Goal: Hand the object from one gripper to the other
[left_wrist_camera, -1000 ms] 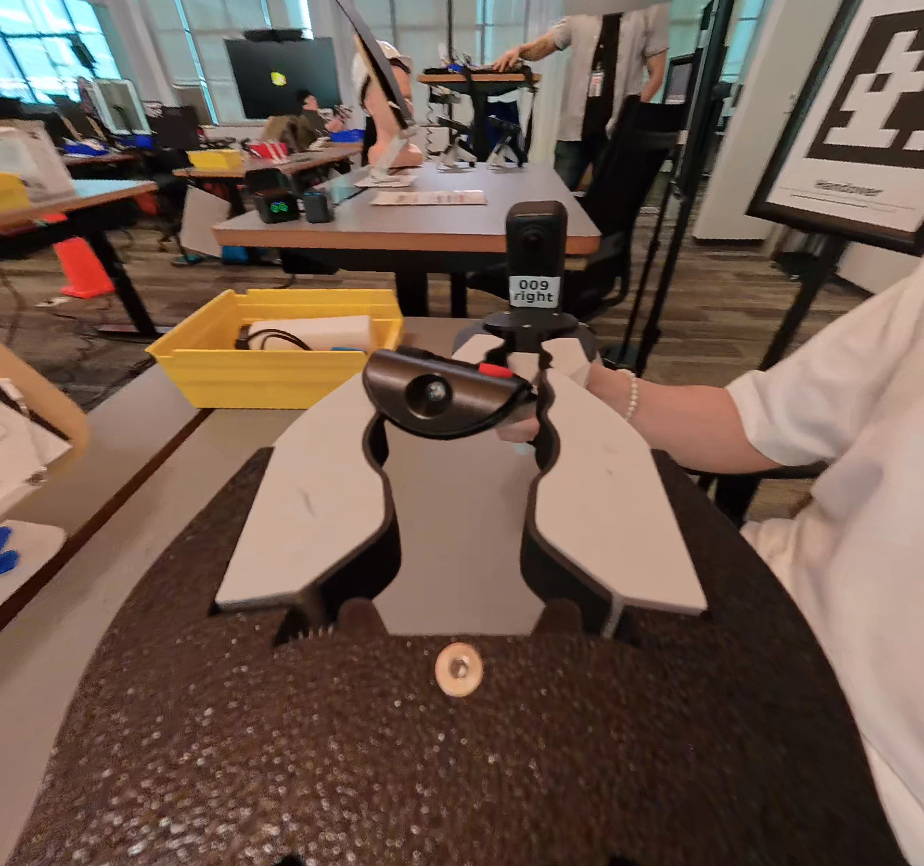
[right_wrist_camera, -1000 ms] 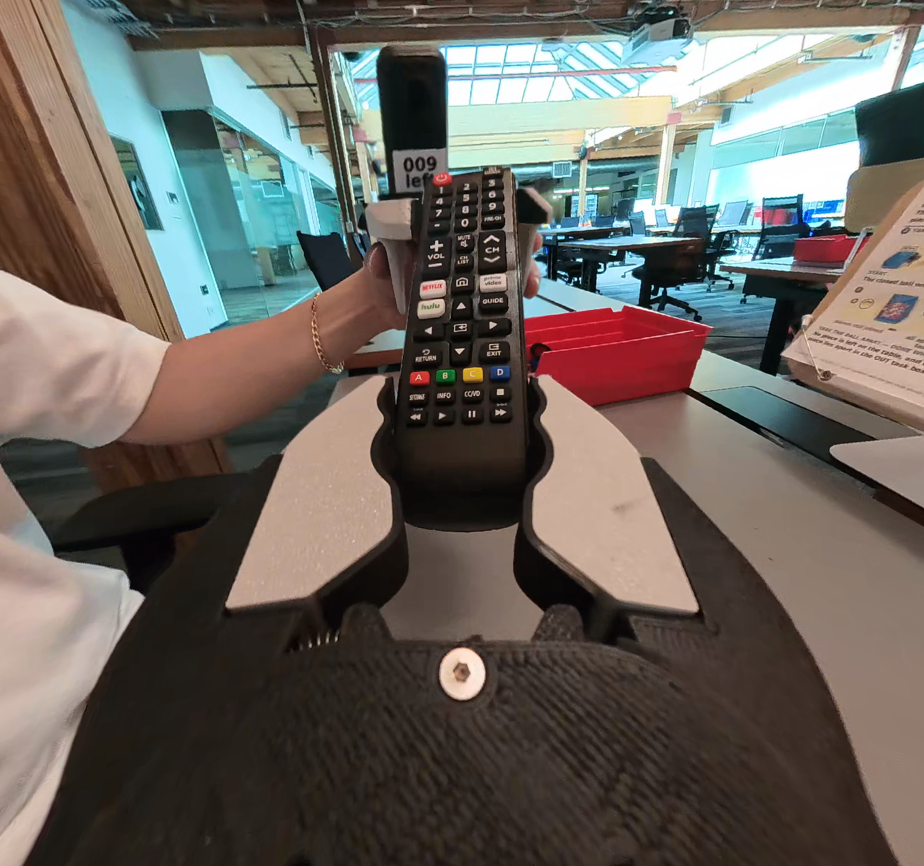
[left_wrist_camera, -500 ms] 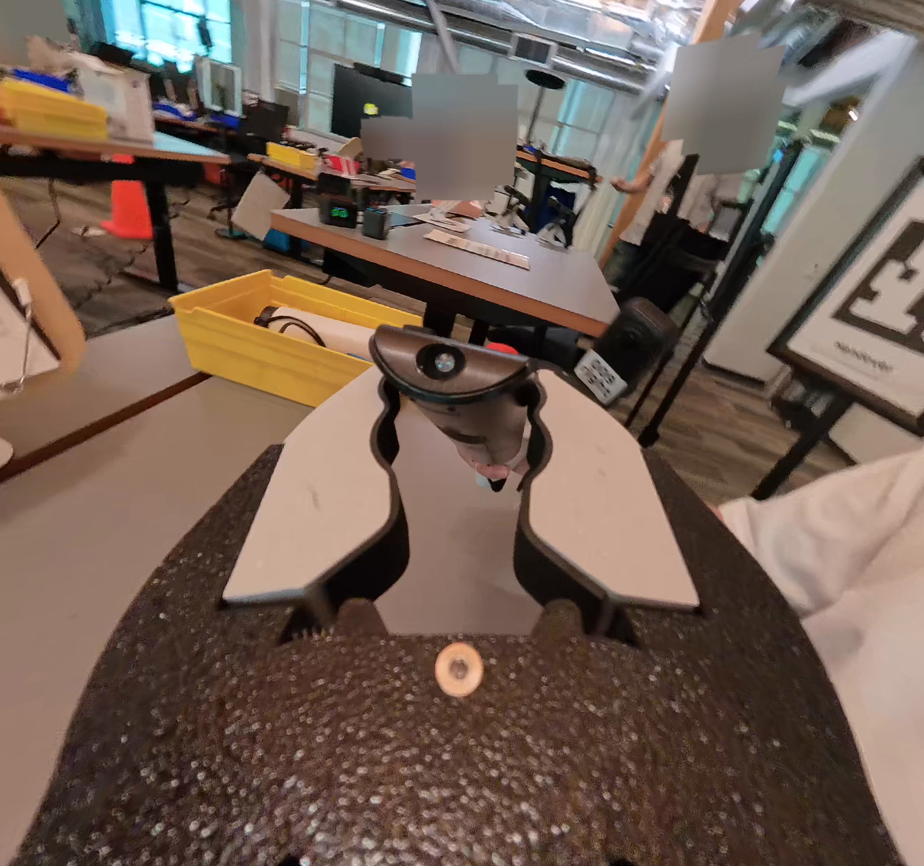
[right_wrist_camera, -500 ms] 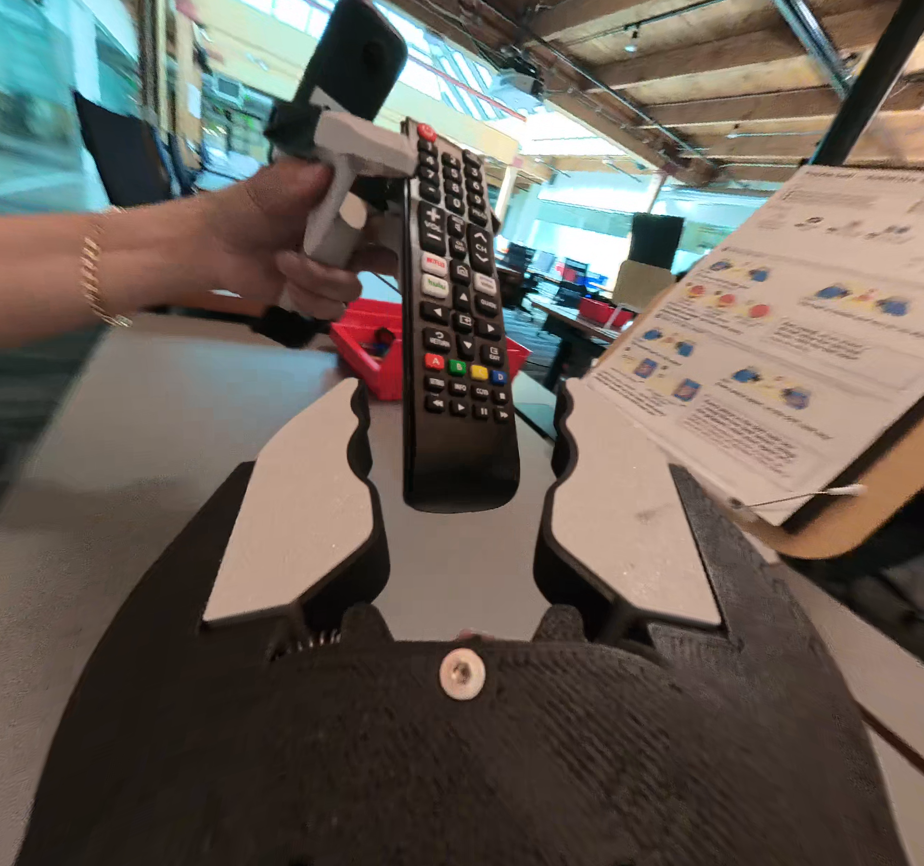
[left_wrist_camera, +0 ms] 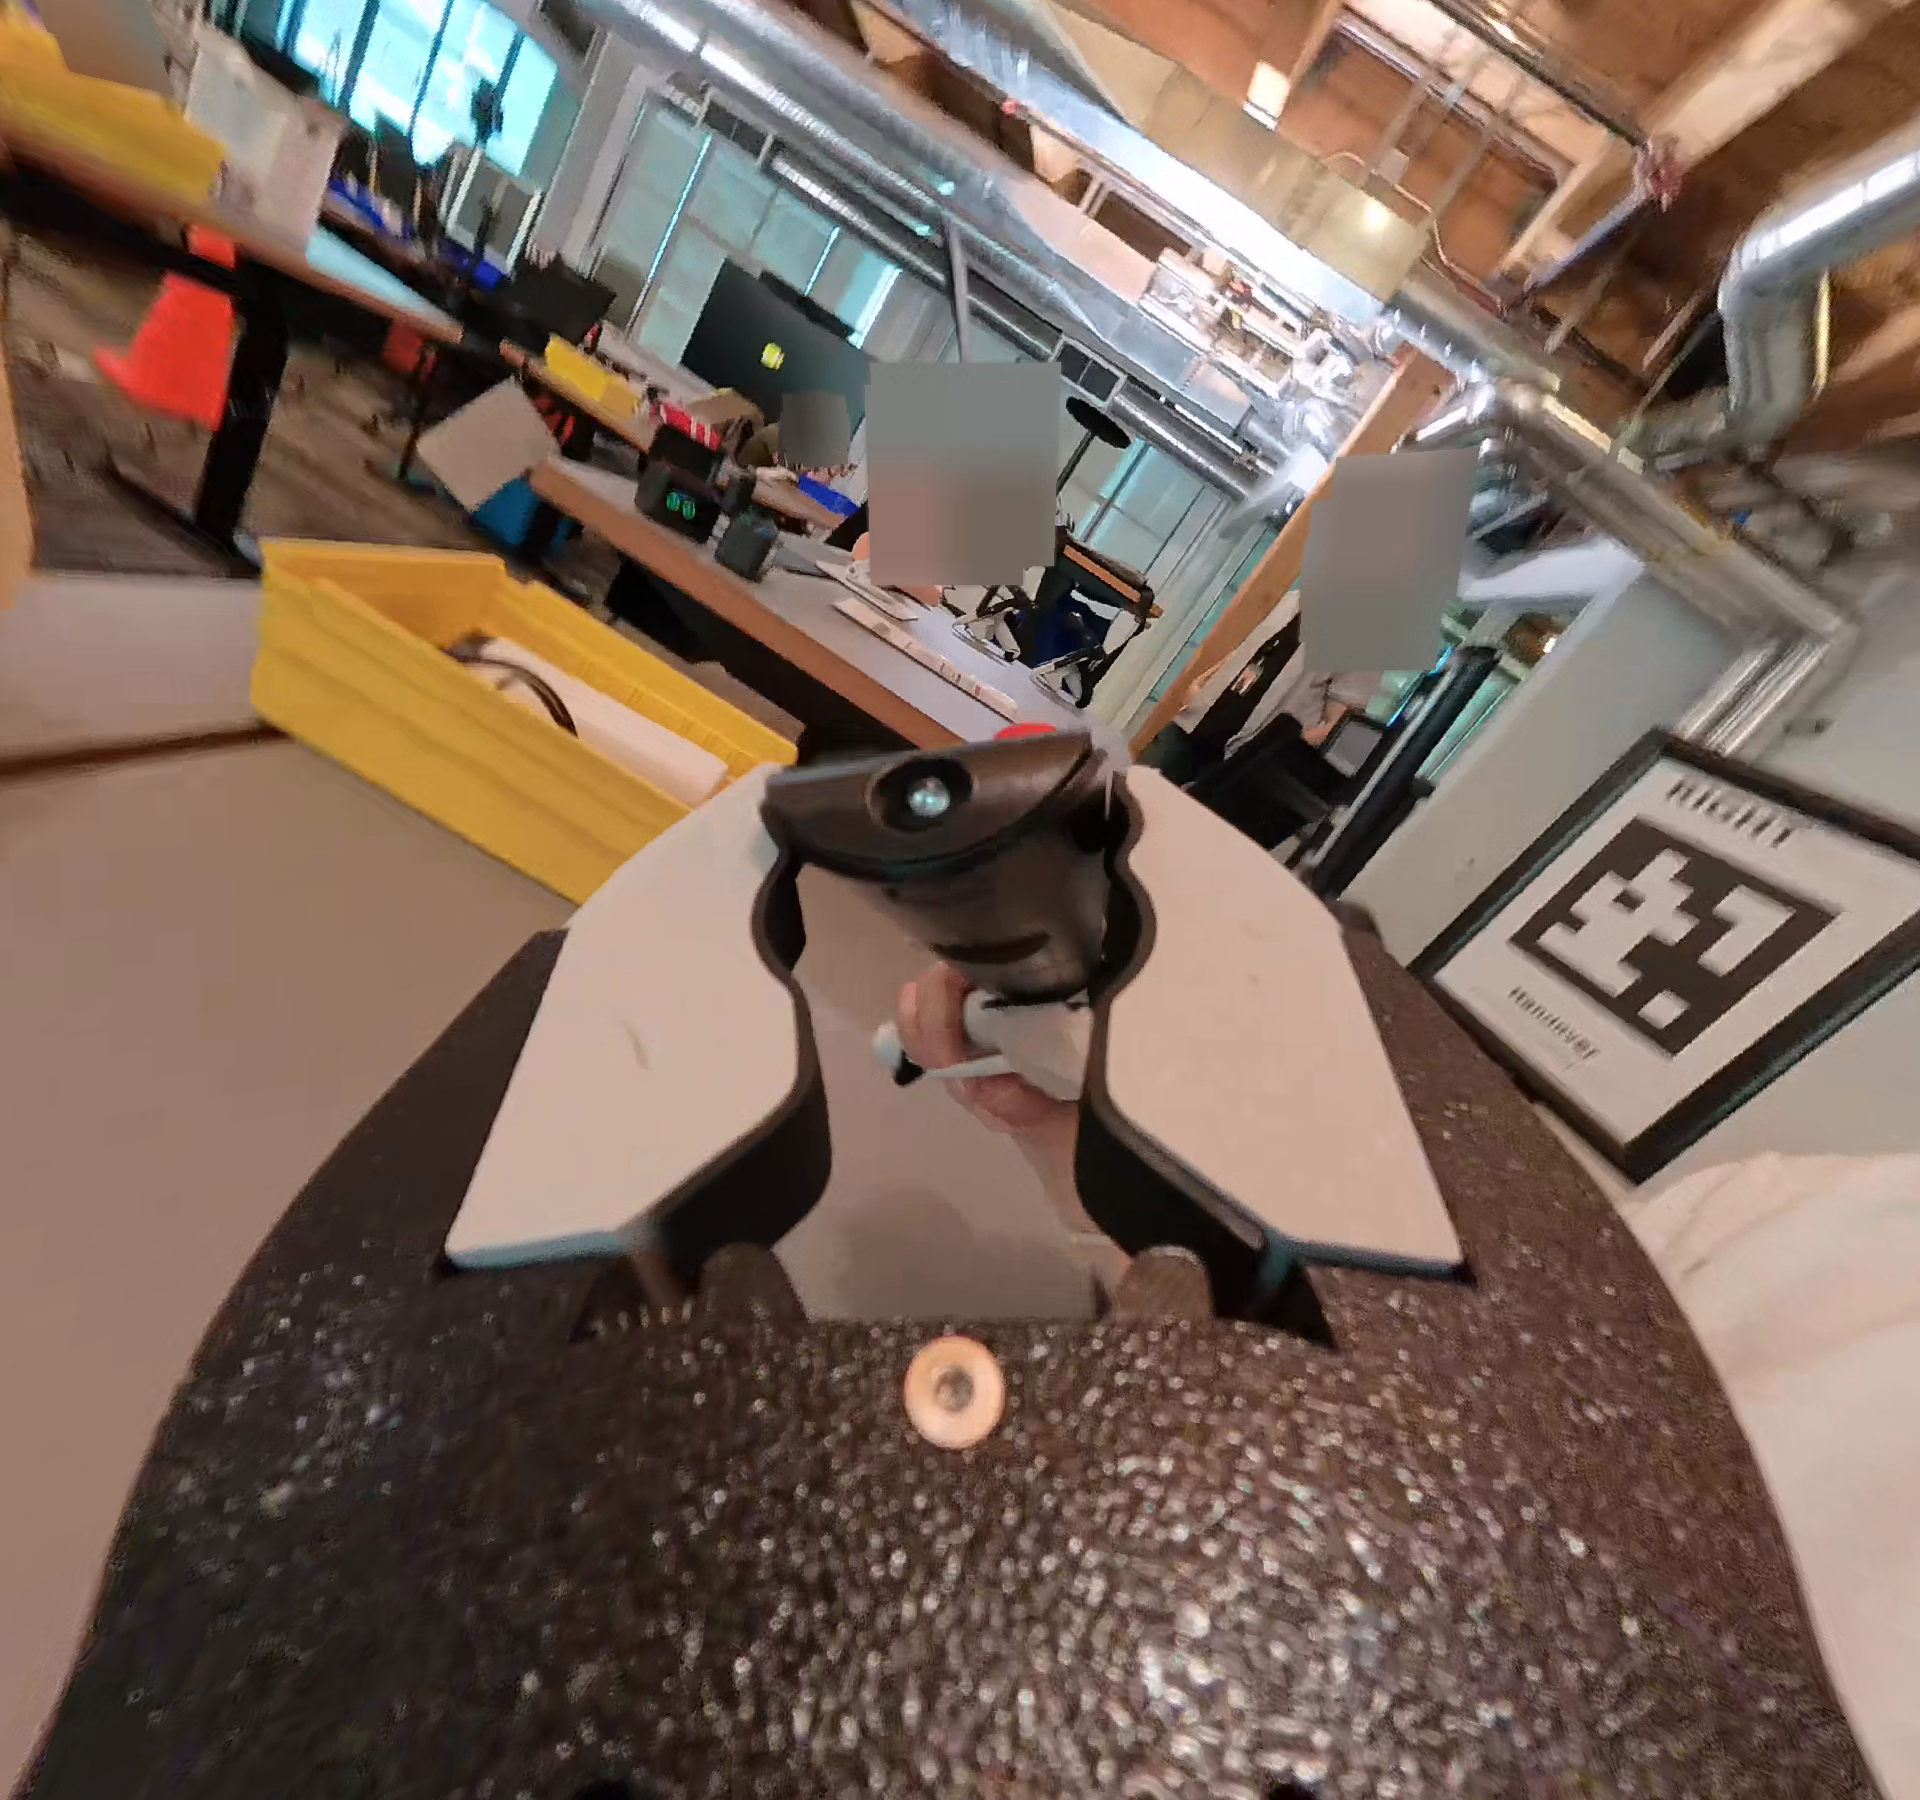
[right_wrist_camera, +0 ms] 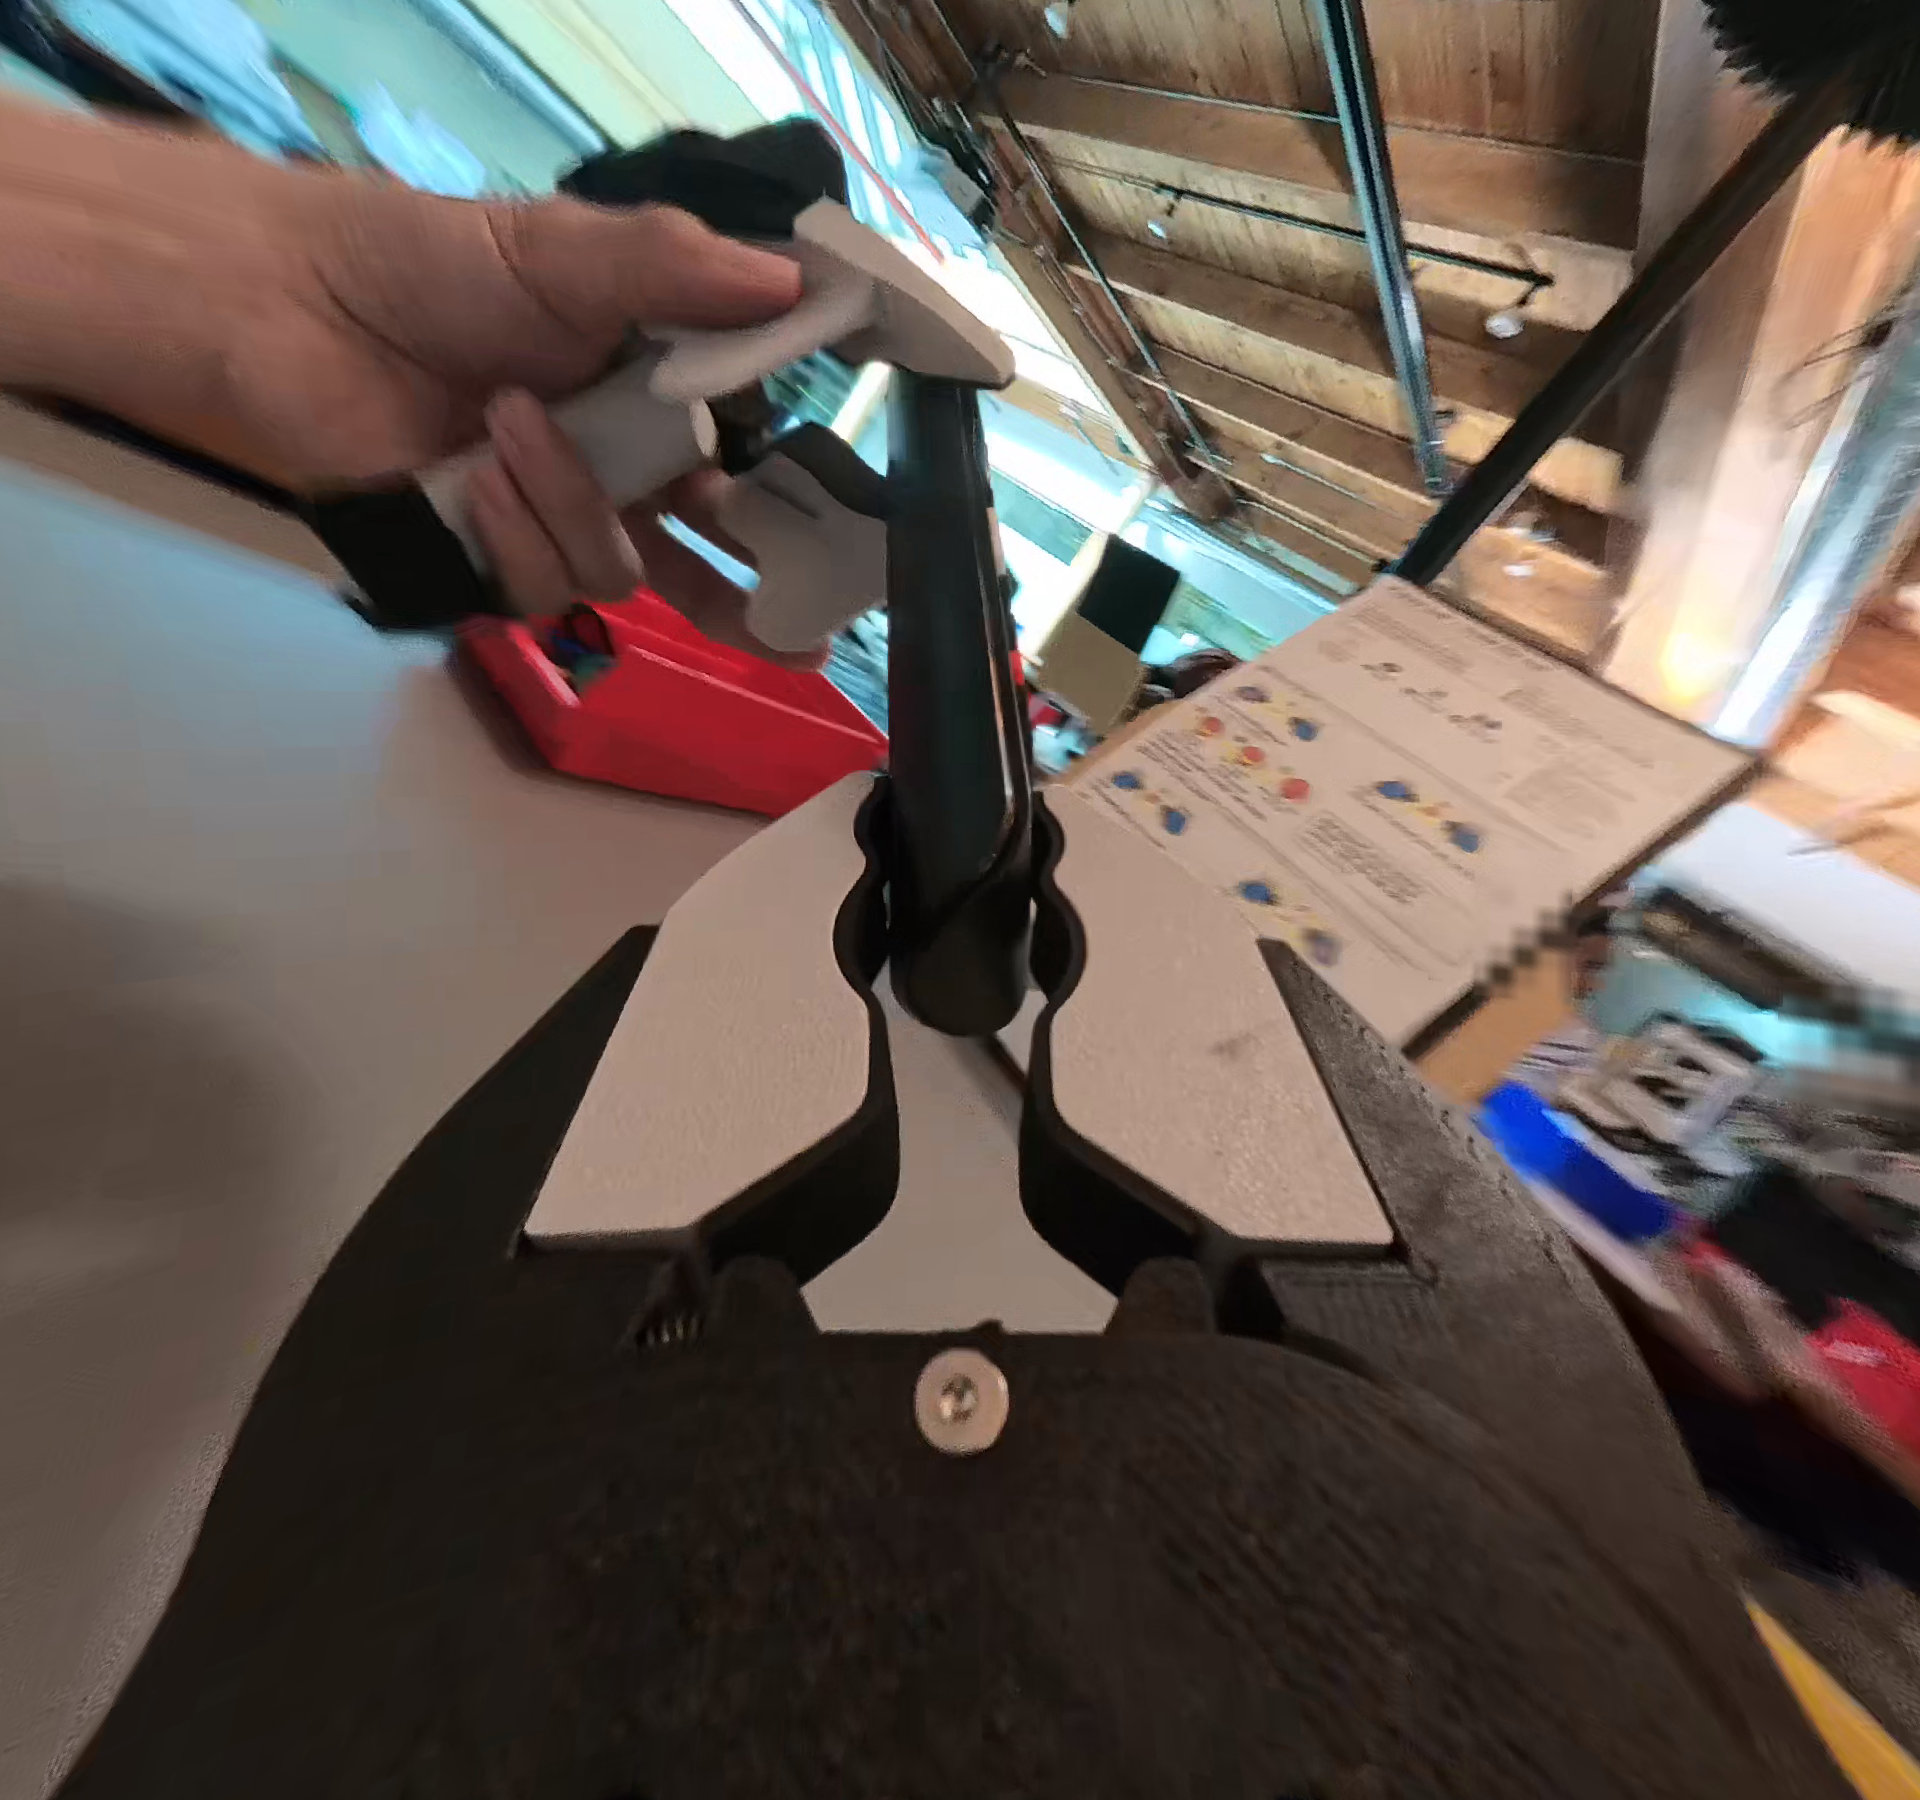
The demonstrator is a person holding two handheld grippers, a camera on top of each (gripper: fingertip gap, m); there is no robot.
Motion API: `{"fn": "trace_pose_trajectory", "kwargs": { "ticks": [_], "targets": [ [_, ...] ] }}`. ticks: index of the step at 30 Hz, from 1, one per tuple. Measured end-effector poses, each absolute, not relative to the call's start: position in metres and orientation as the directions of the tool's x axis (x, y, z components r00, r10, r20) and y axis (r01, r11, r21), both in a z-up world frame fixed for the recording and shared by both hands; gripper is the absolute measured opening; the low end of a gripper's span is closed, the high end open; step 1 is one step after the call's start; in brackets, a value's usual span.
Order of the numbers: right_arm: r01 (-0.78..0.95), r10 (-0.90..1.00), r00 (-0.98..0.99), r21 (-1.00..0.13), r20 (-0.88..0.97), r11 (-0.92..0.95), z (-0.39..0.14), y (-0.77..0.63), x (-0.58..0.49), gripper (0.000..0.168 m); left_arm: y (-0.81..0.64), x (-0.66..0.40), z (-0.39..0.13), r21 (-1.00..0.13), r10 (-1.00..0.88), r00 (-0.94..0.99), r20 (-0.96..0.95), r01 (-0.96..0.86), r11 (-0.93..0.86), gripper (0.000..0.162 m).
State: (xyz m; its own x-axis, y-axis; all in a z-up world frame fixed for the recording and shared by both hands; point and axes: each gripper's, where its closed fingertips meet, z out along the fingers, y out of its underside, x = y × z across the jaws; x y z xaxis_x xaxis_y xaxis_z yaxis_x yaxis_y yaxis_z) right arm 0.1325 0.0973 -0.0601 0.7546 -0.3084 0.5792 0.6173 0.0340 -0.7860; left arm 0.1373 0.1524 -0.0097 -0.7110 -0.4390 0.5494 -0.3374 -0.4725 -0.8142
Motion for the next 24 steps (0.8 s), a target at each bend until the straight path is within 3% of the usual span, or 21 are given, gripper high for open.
{"fn": "trace_pose_trajectory", "kwargs": {
  "ticks": [3,7,10,17,24],
  "targets": [
    [0.448,-0.197,0.889,-0.873,0.413,0.192,-0.049,0.094,0.121,0.023,0.151,0.131,-0.004,-0.937,-0.566,-0.761,0.318,-0.163,-0.309,0.075],
    [0.229,-0.014,0.972,-0.930,0.235,0.286,-0.044,0.088,0.114,0.023,0.151,0.117,-0.006,-1.000,-0.603,-0.798,0.006,0.003,-0.015,0.062],
    [0.105,0.086,0.987,-0.948,0.137,0.299,-0.046,0.084,0.115,0.023,0.154,0.105,-0.011,-0.993,-0.546,-0.834,-0.081,0.017,0.120,0.040],
    [0.050,0.150,0.985,-0.978,0.082,0.203,-0.064,0.093,0.113,0.023,0.155,0.097,-0.018,-0.986,-0.503,-0.862,-0.058,-0.028,0.162,0.025],
    [0.034,0.121,0.990,-0.967,0.066,0.251,-0.060,0.087,0.122,0.026,0.154,0.101,-0.027,-0.981,-0.472,-0.861,0.190,-0.189,-0.050,0.021]
  ]
}}
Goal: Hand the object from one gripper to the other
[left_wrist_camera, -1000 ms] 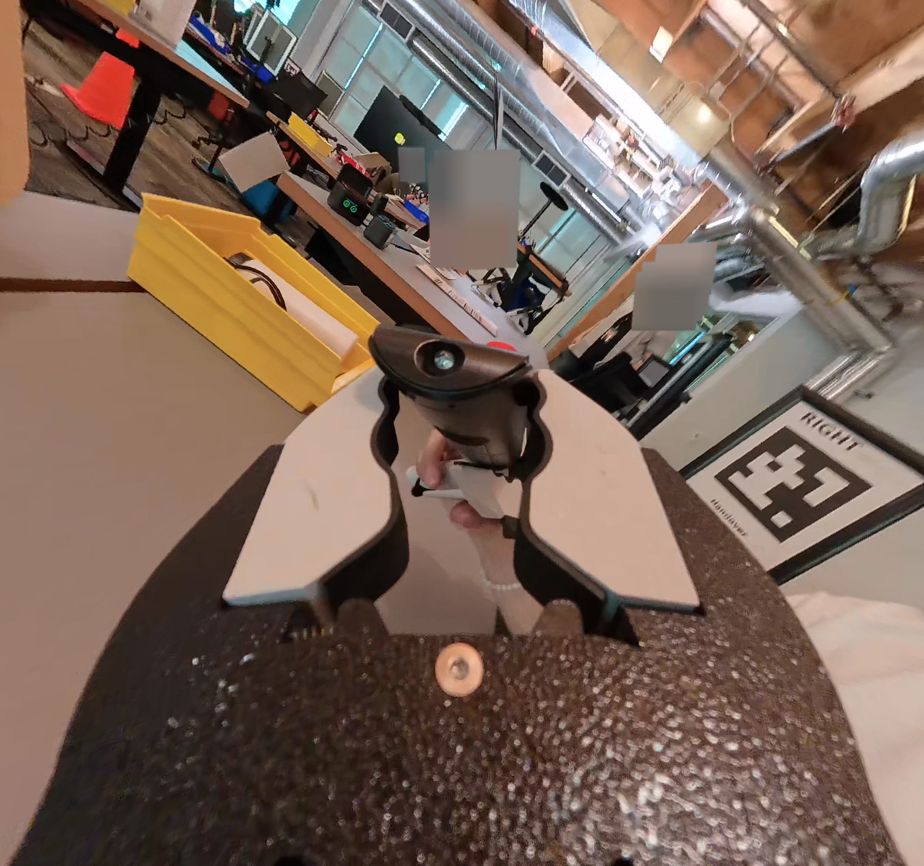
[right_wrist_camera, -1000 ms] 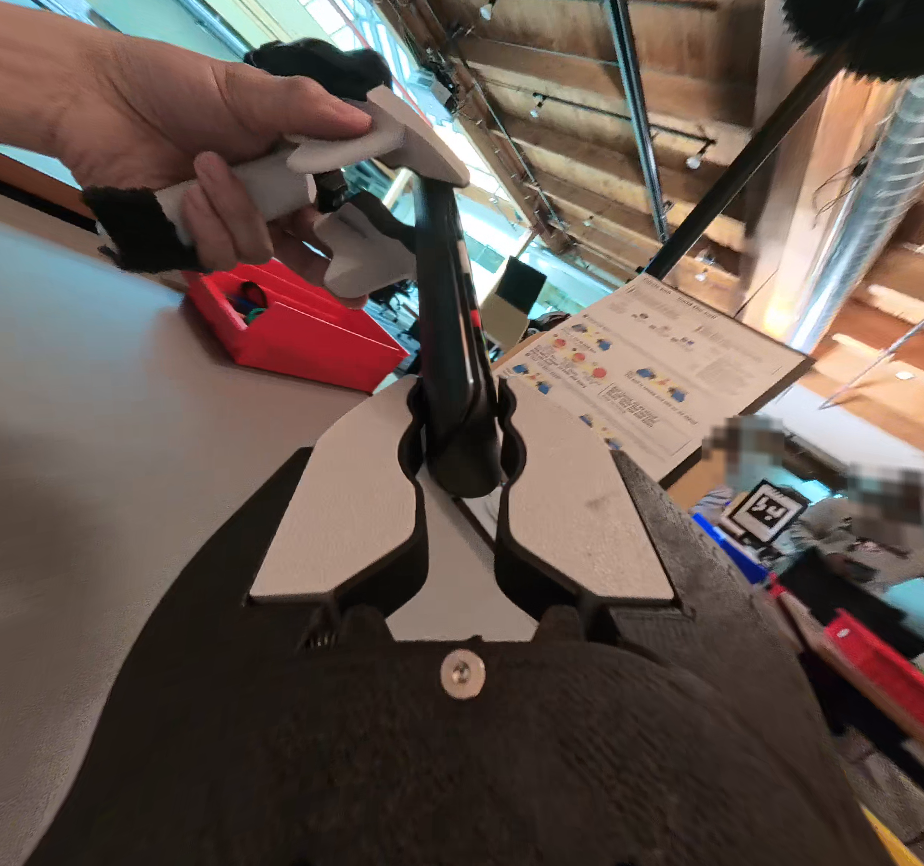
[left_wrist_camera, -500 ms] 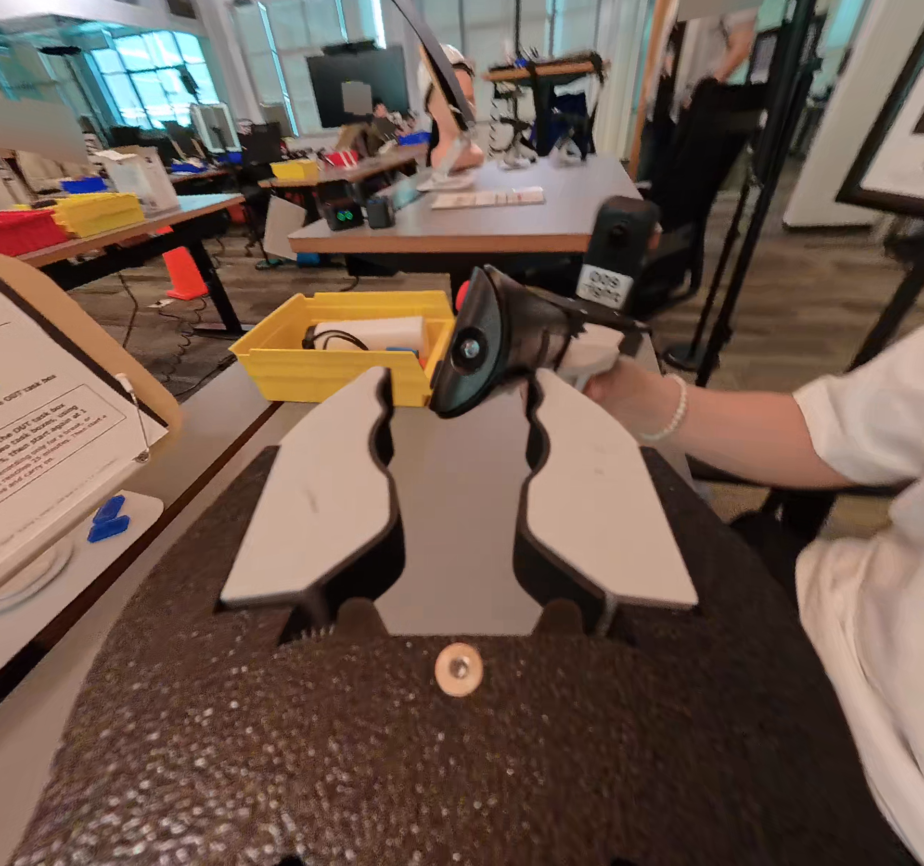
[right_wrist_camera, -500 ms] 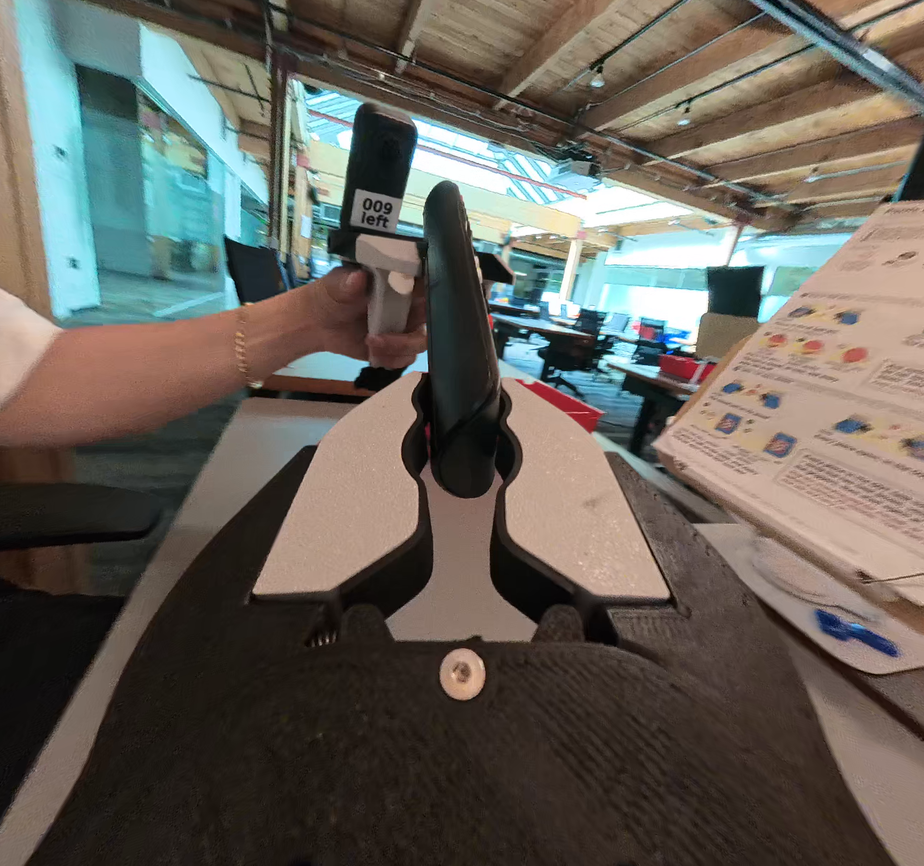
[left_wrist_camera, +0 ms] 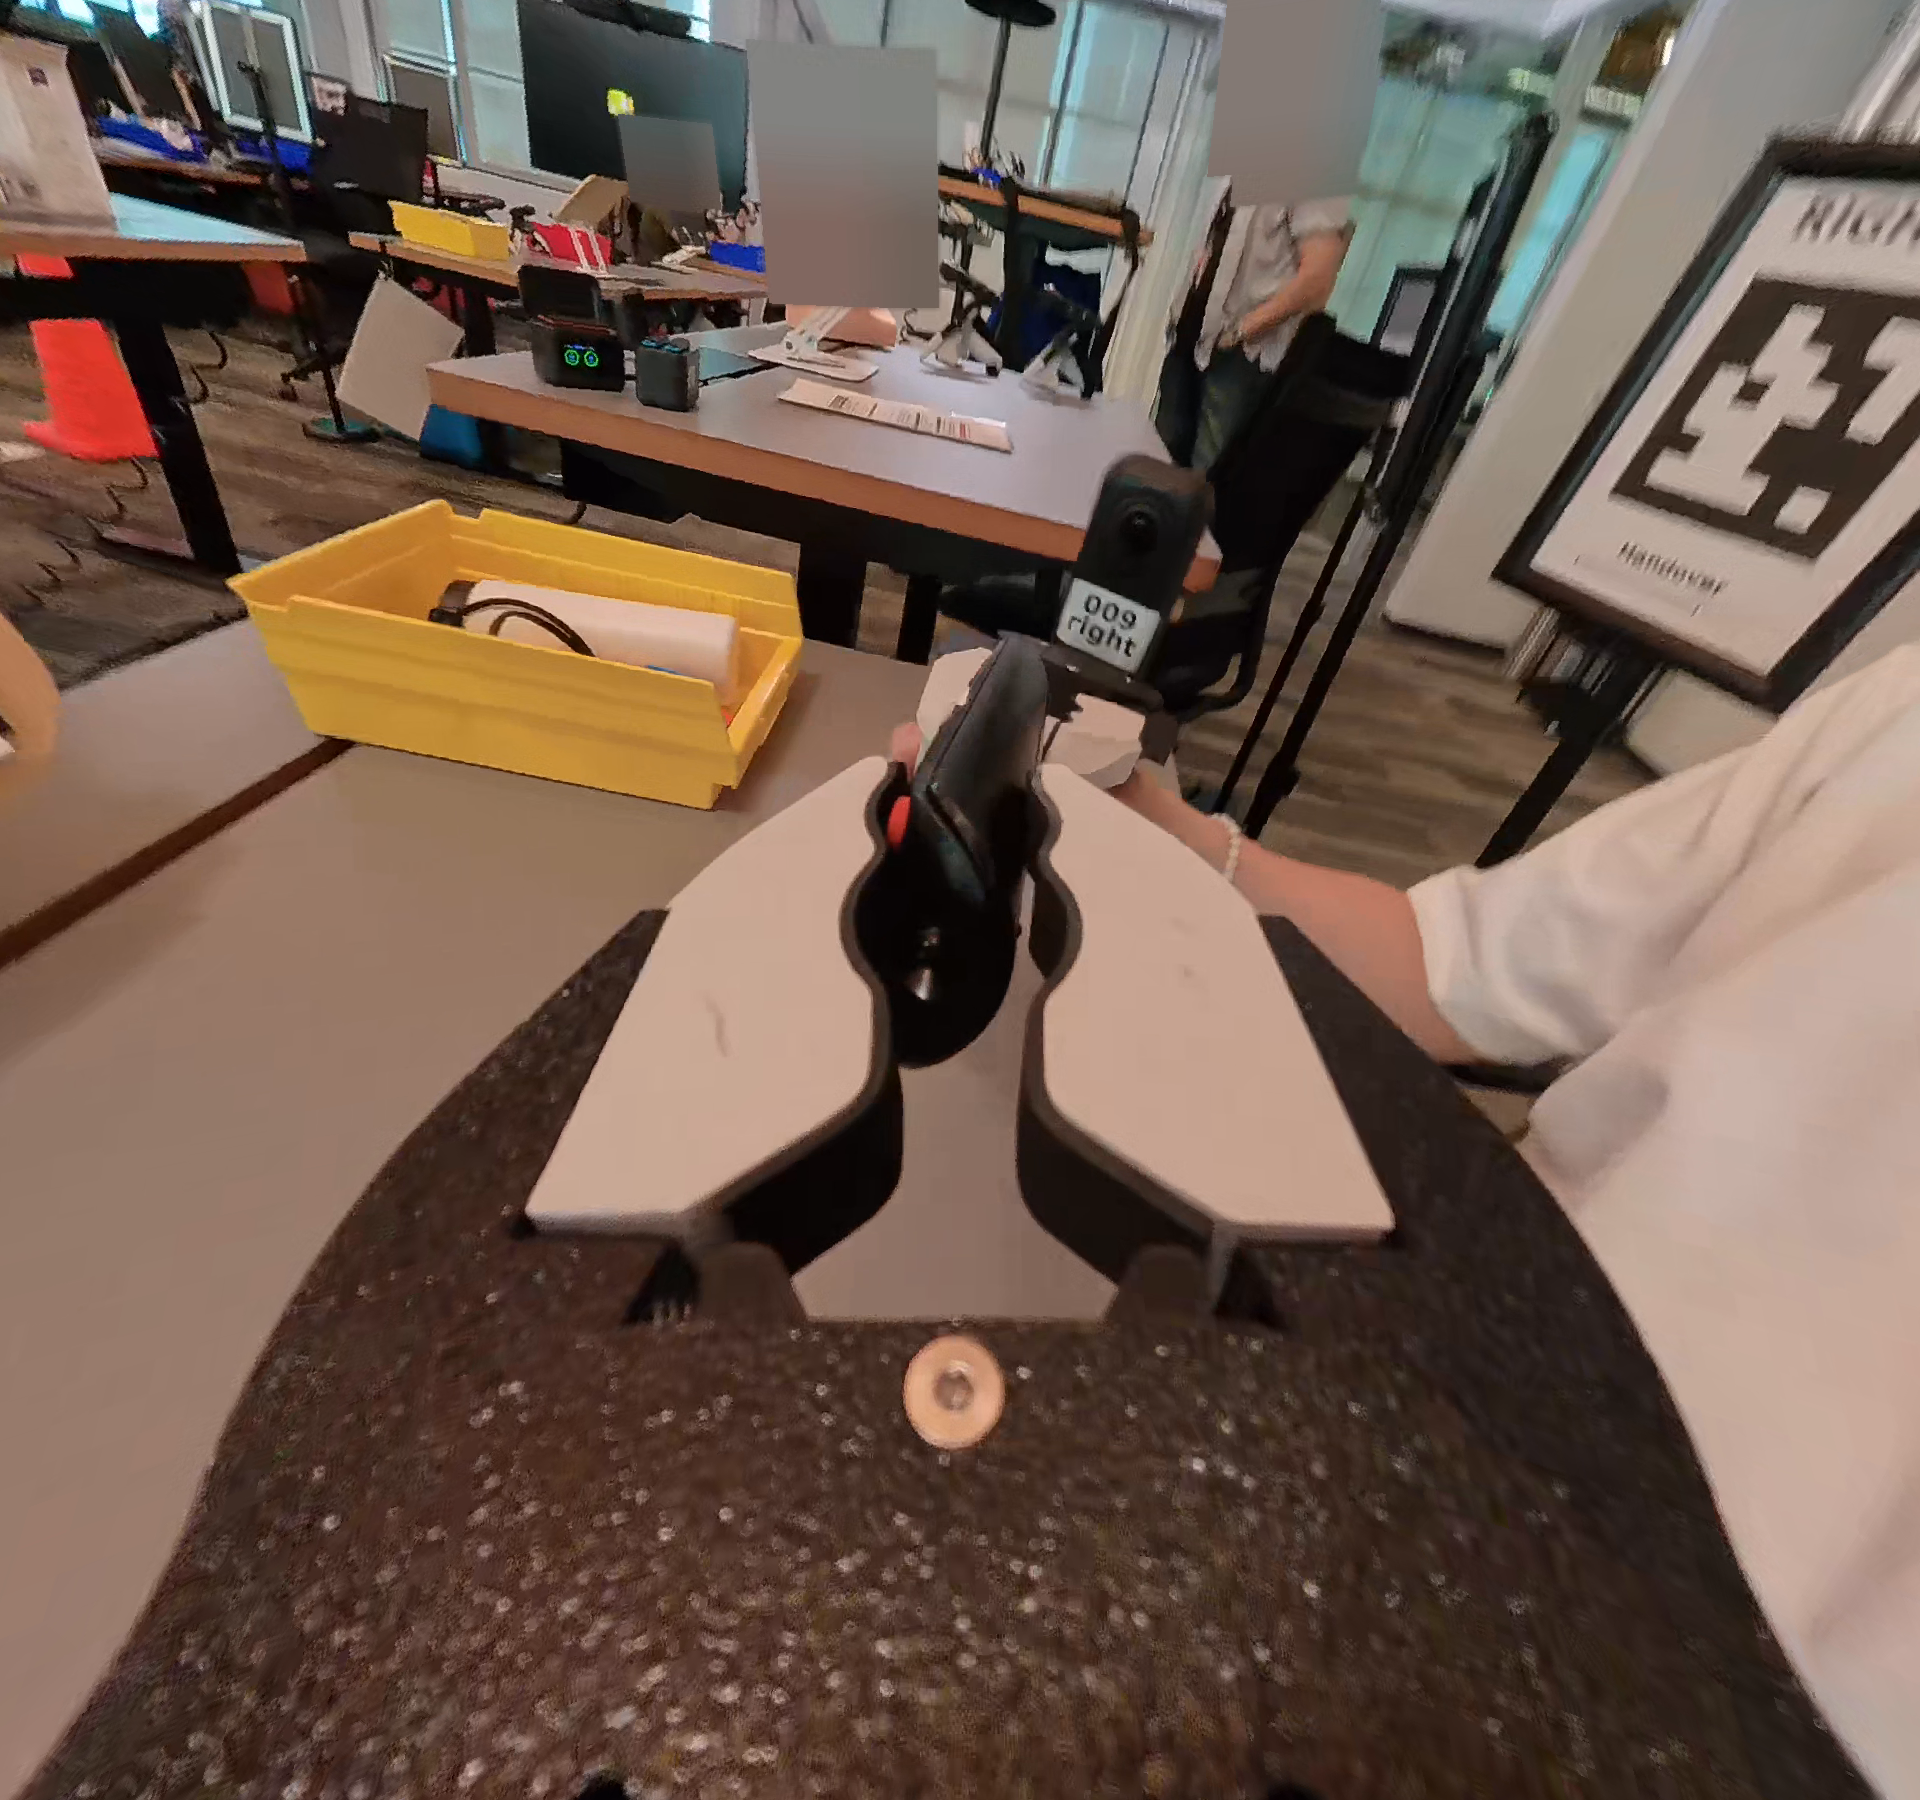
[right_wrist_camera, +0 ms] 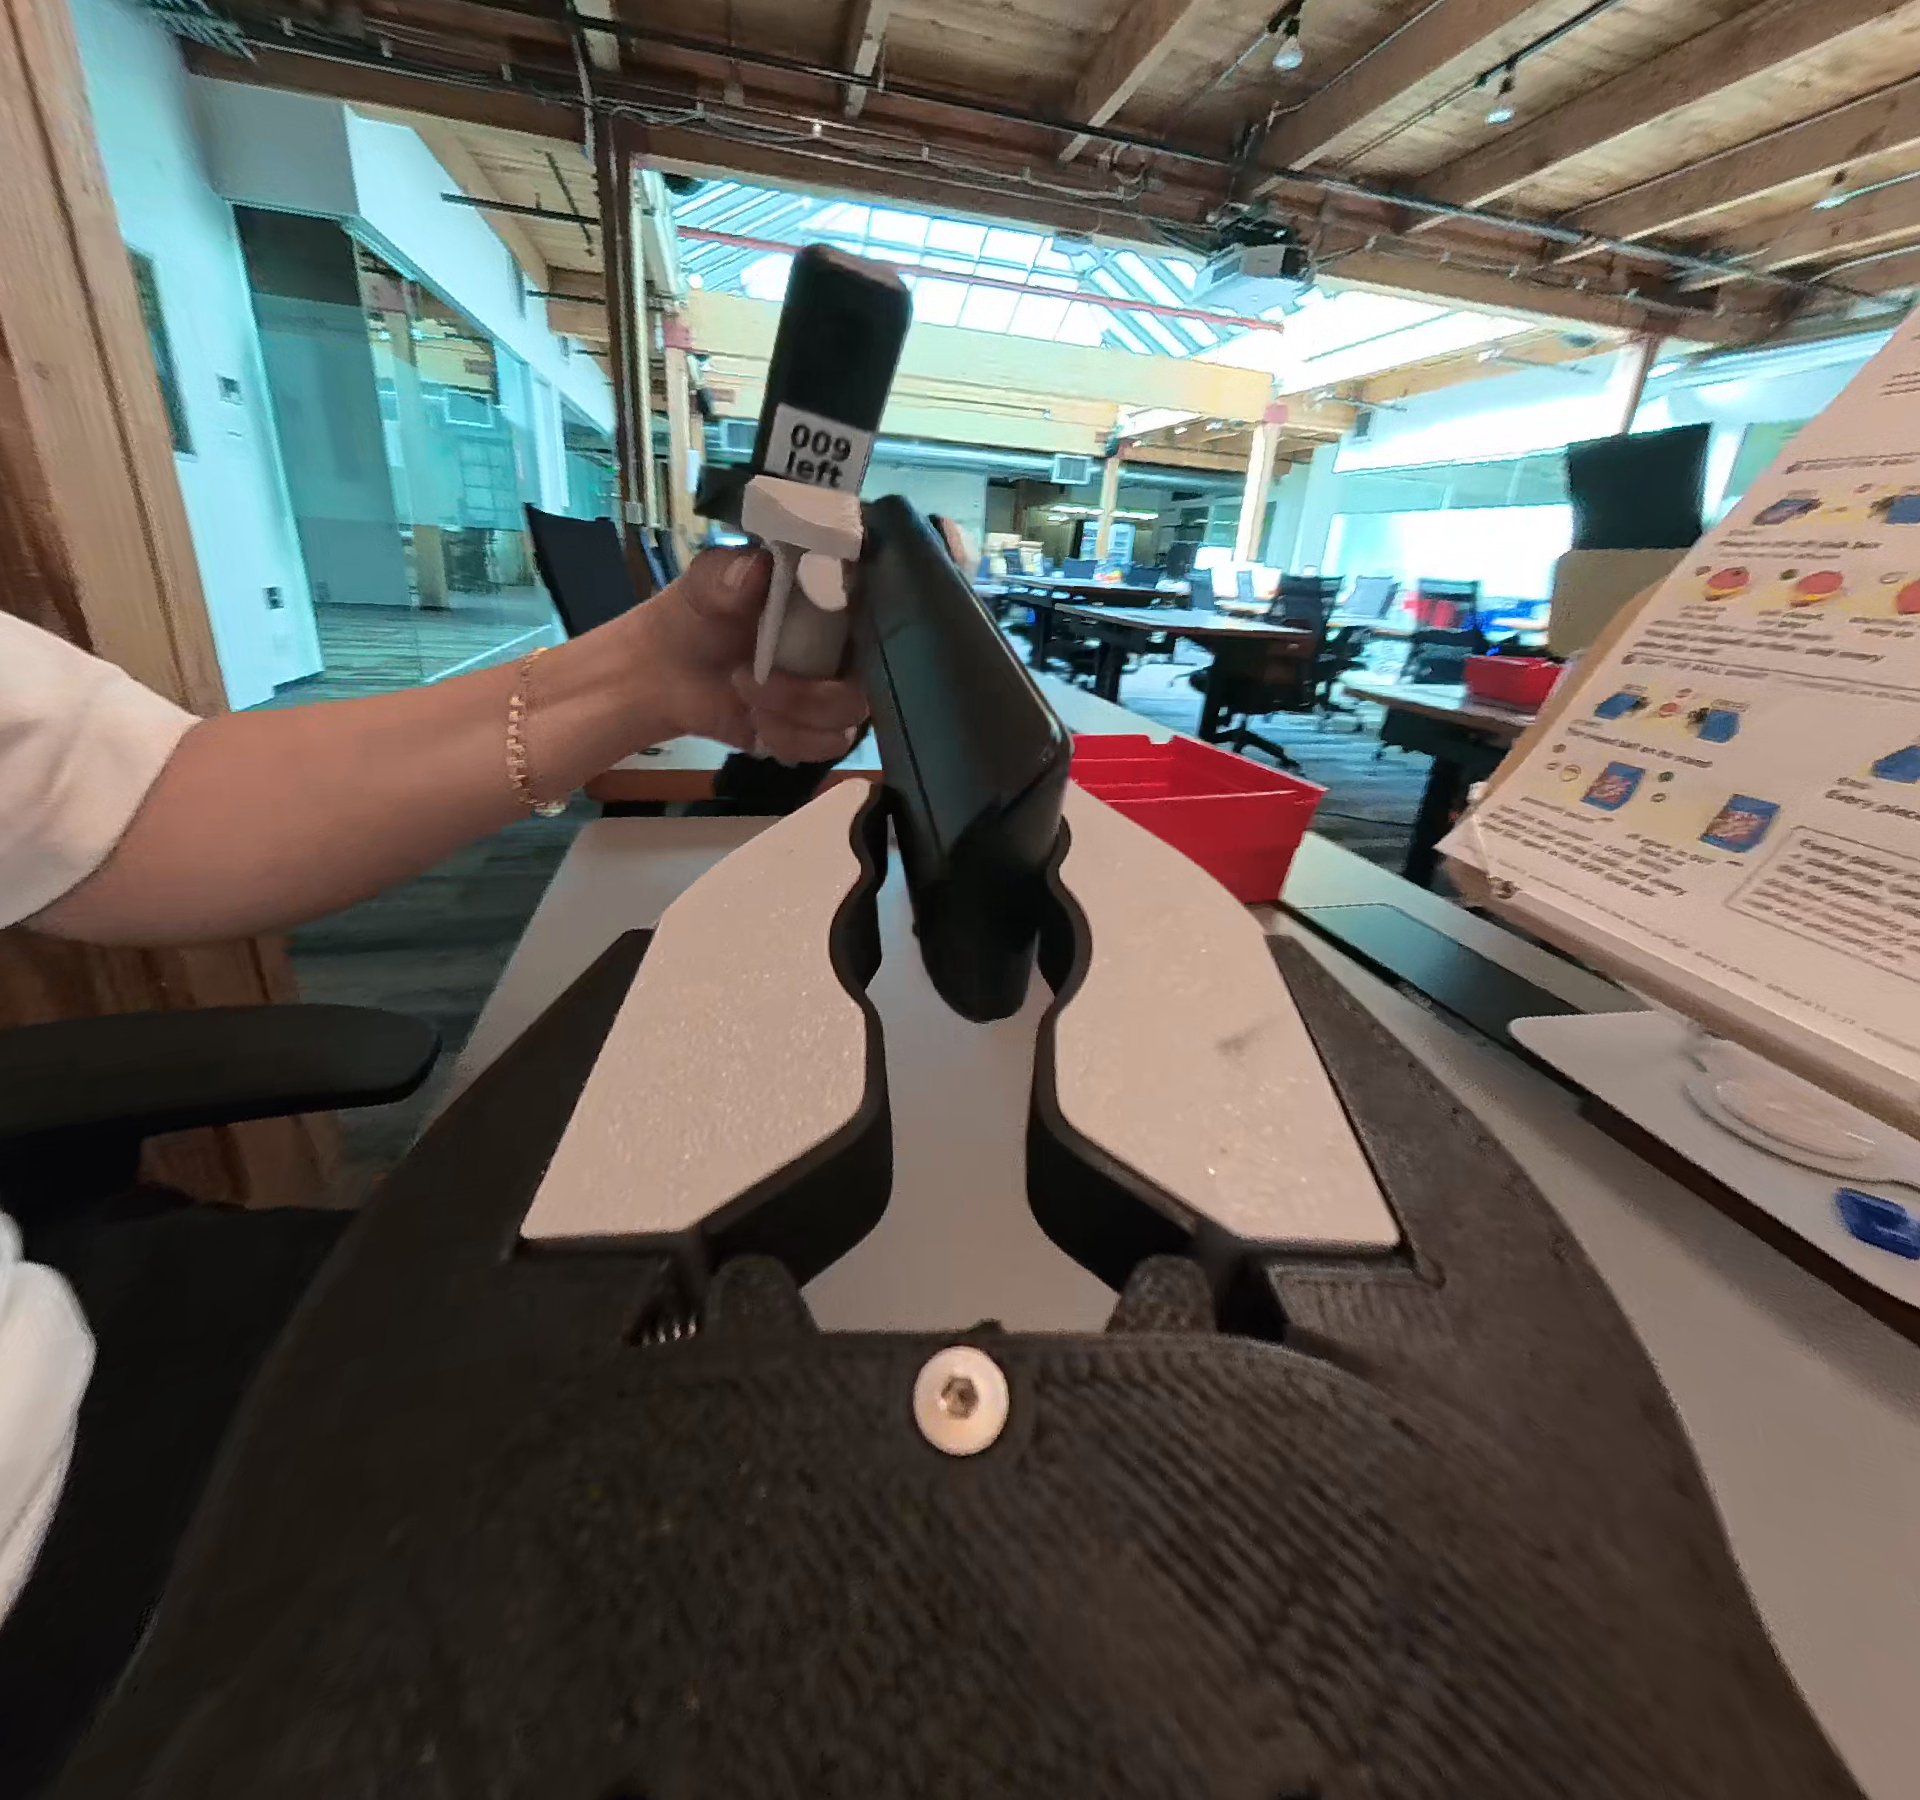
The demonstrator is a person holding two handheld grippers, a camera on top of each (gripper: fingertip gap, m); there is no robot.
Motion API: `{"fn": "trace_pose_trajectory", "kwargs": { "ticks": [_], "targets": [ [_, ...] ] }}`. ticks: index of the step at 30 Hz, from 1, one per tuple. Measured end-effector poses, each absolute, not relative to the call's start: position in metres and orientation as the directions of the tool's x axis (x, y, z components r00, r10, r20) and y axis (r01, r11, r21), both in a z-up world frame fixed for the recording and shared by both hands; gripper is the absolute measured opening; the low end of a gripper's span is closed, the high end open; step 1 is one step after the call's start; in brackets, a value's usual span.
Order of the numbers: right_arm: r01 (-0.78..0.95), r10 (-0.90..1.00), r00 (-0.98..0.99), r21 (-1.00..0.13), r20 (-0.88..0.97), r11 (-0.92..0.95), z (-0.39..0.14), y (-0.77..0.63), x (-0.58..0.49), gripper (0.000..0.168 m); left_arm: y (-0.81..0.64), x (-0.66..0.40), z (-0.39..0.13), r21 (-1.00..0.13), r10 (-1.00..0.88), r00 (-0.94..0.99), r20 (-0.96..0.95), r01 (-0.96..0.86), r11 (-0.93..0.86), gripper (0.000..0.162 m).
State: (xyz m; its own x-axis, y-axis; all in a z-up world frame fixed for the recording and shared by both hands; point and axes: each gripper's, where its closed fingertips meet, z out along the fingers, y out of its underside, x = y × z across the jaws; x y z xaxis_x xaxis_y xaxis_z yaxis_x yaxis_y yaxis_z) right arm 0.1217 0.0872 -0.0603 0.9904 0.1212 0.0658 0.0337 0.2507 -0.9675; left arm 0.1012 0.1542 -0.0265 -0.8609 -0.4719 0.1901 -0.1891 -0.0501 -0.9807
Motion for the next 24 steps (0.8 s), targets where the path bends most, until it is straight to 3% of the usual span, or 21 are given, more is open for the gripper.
{"fn": "trace_pose_trajectory", "kwargs": {
  "ticks": [2,5,8,12,14,24],
  "targets": [
    [0.118,0.035,0.991,-0.958,0.132,0.261,-0.060,0.084,0.129,0.037,0.156,0.108,-0.029,-0.953,-0.475,-0.827,0.302,-0.272,-0.134,0.020],
    [0.351,-0.164,0.932,-0.920,0.324,0.177,-0.063,0.080,0.146,0.072,0.164,0.123,-0.035,-0.873,-0.491,-0.722,0.488,-0.421,-0.248,0.020],
    [0.590,-0.258,0.782,-0.807,0.568,0.011,-0.072,0.080,0.151,0.084,0.166,0.131,-0.040,-0.781,-0.435,-0.649,0.625,-0.531,-0.330,0.020],
    [0.776,-0.321,0.560,-0.619,0.764,-0.121,-0.073,0.084,0.152,0.080,0.159,0.135,-0.050,-0.690,-0.358,-0.591,0.723,-0.633,-0.351,0.020],
    [0.807,-0.321,0.516,-0.576,0.794,-0.128,-0.073,0.085,0.148,0.069,0.157,0.136,-0.057,-0.675,-0.358,-0.574,0.737,-0.654,-0.341,0.020],
    [0.743,-0.165,0.619,-0.640,0.768,-0.196,-0.100,0.096,0.145,0.052,0.152,0.134,-0.065,-0.698,-0.406,-0.578,0.708,-0.661,-0.276,0.019]
  ]
}}
